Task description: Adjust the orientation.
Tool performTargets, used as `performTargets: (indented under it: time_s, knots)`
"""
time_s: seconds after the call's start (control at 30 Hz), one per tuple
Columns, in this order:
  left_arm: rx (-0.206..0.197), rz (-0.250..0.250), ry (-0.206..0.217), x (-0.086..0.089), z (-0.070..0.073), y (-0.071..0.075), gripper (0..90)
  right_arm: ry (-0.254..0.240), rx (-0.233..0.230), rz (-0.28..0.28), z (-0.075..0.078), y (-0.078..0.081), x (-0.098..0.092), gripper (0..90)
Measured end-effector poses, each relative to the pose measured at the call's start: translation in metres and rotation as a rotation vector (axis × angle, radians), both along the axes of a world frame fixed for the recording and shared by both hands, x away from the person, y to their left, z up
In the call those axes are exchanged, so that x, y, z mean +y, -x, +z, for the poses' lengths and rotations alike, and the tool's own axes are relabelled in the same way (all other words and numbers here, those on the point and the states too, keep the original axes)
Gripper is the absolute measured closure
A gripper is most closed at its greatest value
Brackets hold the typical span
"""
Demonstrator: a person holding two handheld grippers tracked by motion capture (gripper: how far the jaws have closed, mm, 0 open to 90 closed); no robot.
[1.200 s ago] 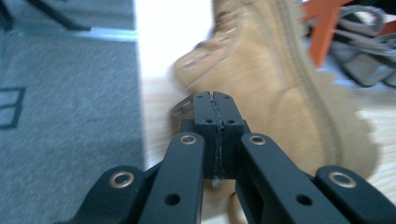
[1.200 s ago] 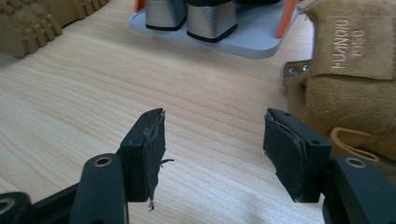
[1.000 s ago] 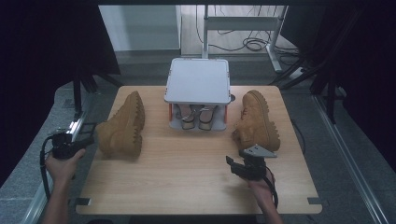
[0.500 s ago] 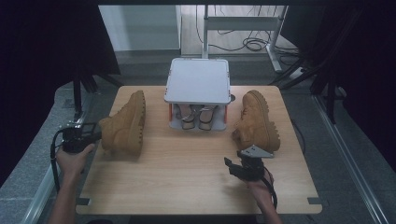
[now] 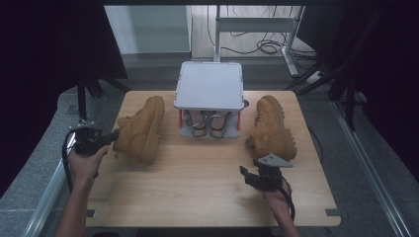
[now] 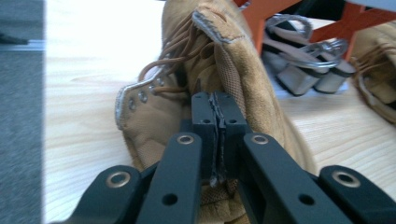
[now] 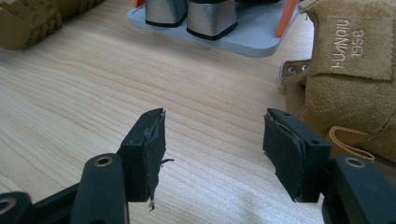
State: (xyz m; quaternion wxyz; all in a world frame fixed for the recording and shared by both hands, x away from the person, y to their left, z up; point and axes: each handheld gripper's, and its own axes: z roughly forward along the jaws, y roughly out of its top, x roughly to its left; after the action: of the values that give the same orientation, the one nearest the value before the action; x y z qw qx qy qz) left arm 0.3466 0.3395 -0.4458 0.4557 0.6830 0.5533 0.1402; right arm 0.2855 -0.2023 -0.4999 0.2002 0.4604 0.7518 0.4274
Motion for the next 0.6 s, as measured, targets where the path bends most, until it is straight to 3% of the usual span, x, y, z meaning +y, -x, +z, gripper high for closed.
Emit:
performTargets:
  time_s: [0.03, 0.1, 0.13, 0.17, 0.2, 0.23, 0.27, 0.3, 0.4, 0.6]
  knots:
    - [0.002, -0.009, -0.003, -0.004, 0.002, -0.002, 87.5, -0.001, 0.001, -0.001, 0.0, 0.0, 0.0, 39.5]
    - [0.038, -0.021, -0.047, -0.013, 0.0, -0.009, 87.2, 0.0, 0.001, -0.001, 0.0, 0.0, 0.0, 39.5]
    - [0.052, -0.036, -0.046, -0.017, -0.004, -0.013, 87.2, 0.0, 0.0, -0.001, 0.0, 0.0, -0.001, 39.5]
    - [0.031, -0.064, 0.011, -0.02, -0.006, -0.015, 89.3, 0.001, -0.001, 0.0, 0.0, 0.0, -0.001, 39.5]
    - [0.032, -0.072, 0.029, -0.024, -0.006, -0.018, 89.5, 0.0, -0.002, -0.001, 0.0, 0.0, -0.001, 39.4]
    - [0.033, -0.066, 0.0, -0.029, -0.004, -0.019, 89.7, 0.002, -0.001, -0.005, 0.0, 0.001, -0.003, 39.5]
    - [0.035, -0.063, -0.068, -0.039, -0.002, -0.021, 89.7, -0.002, -0.003, -0.006, 0.0, 0.001, -0.003, 39.5]
    - [0.039, -0.069, -0.083, -0.044, -0.002, -0.023, 89.6, -0.004, -0.002, -0.012, 0.0, 0.001, -0.005, 39.5]
    - [0.03, -0.098, -0.061, -0.053, 0.0, -0.026, 89.5, -0.002, -0.004, -0.015, 0.0, 0.001, -0.007, 39.5]
    - [0.02, -0.153, -0.094, -0.079, 0.007, -0.029, 89.3, -0.006, -0.005, -0.025, 0.0, 0.002, -0.011, 39.4]
